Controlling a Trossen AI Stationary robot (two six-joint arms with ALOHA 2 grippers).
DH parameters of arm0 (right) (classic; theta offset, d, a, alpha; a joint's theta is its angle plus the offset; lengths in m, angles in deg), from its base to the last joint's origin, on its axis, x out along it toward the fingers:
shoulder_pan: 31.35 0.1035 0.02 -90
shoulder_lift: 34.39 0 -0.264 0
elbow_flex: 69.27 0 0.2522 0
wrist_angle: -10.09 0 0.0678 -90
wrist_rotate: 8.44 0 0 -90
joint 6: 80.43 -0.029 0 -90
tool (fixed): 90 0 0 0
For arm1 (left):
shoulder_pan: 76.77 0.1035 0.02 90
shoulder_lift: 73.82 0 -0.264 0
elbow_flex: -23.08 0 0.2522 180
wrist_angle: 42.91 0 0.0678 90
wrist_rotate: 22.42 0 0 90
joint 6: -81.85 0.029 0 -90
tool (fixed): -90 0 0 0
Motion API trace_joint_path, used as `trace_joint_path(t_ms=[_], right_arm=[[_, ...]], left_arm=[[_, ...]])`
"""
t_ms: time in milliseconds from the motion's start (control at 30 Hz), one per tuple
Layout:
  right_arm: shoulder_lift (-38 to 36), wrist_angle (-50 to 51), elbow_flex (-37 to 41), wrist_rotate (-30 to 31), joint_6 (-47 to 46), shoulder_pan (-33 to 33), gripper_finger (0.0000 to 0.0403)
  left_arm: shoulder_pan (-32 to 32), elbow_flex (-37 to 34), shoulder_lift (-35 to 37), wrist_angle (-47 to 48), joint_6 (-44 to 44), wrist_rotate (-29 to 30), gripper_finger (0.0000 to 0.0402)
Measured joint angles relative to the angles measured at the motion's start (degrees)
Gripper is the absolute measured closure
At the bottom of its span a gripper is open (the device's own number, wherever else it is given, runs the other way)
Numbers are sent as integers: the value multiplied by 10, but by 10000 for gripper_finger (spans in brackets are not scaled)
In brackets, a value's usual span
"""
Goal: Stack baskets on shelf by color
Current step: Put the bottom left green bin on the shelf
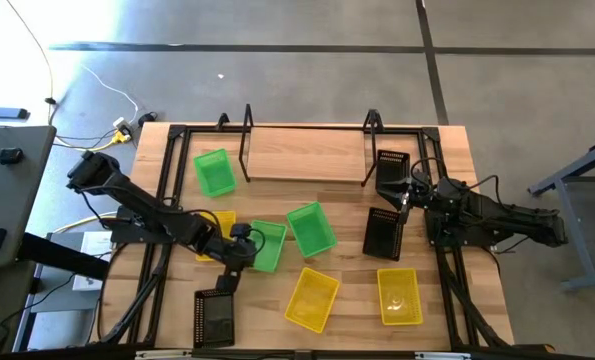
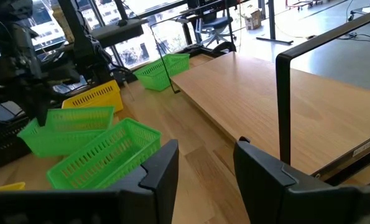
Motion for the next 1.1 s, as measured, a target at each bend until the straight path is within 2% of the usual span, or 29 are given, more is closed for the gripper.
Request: trace_joint_path(t_ms=[300,467,700,1100], right_arm=[[0,0,0,0,0,0,263],[0,0,0,0,0,0,263],[0,0,0,0,1,0,263],[0,0,0,0,1,0,263]], left_arm=[[0,55,0,105,-6,37,398],[1,76,1,111,-4,41,398],[10,106,10,131,12,76,398],[88,149,20,130,111,104,399]])
